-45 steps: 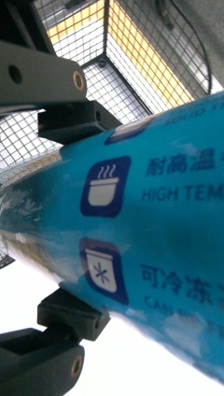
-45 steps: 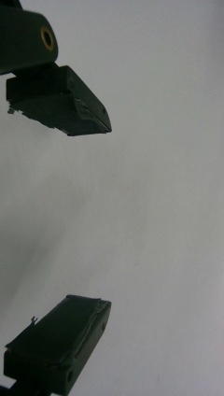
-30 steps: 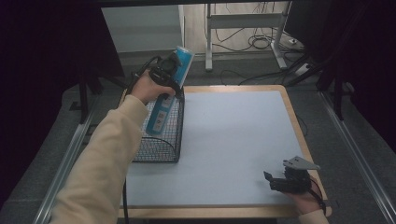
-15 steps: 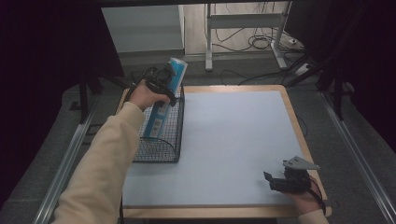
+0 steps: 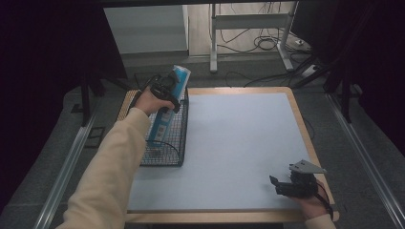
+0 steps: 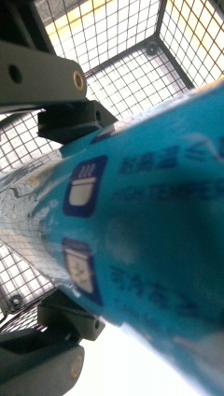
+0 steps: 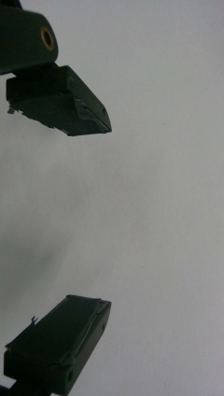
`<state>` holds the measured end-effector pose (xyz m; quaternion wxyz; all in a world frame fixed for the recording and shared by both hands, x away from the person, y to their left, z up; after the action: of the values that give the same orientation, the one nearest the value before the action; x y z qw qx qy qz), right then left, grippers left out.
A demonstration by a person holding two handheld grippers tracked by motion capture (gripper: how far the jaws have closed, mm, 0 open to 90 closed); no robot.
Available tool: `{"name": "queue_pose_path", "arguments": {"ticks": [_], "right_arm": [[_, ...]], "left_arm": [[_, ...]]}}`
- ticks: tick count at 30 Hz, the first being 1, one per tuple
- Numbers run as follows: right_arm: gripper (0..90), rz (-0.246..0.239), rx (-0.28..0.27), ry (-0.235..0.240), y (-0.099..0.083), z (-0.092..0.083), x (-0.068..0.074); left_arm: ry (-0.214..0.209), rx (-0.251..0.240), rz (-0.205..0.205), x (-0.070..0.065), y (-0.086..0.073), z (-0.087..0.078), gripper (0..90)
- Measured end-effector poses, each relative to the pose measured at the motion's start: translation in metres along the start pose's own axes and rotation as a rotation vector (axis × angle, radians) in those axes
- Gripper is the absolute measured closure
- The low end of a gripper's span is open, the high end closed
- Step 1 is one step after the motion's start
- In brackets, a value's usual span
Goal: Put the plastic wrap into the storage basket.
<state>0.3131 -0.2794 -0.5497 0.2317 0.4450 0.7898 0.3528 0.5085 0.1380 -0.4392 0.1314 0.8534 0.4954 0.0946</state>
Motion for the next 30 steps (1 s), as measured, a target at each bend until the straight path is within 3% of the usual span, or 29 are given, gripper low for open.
{"name": "queue_pose_path", "arguments": {"ticks": [11, 22, 30], "right_arm": [[12.7, -0.003, 0.001, 0.001, 0.000, 0.000, 0.000], [12.7, 0.003, 0.003, 0.007, -0.001, 0.001, 0.000], [12.7, 0.002, 0.005, 0.007, -0.001, 0.002, 0.000]], "left_arm": [[0.012, -0.024, -0.042, 0.005, 0.012, 0.018, 31.4], [0.021, 0.007, -0.072, 0.011, 0.019, 0.043, 31.4], [0.046, 0.022, -0.061, 0.014, 0.019, 0.050, 31.3]]}}
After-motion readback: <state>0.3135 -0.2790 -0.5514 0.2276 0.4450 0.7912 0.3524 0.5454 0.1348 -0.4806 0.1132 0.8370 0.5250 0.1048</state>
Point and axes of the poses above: each handheld gripper's, and its own axes: z roughly forward along the jaws, y roughly out of its top, x roughly to its left, the point moved 6 cm from there along z, roughly forward along the jaws, and after that the axes turned 1 degree about z, right-handed, at the moved point
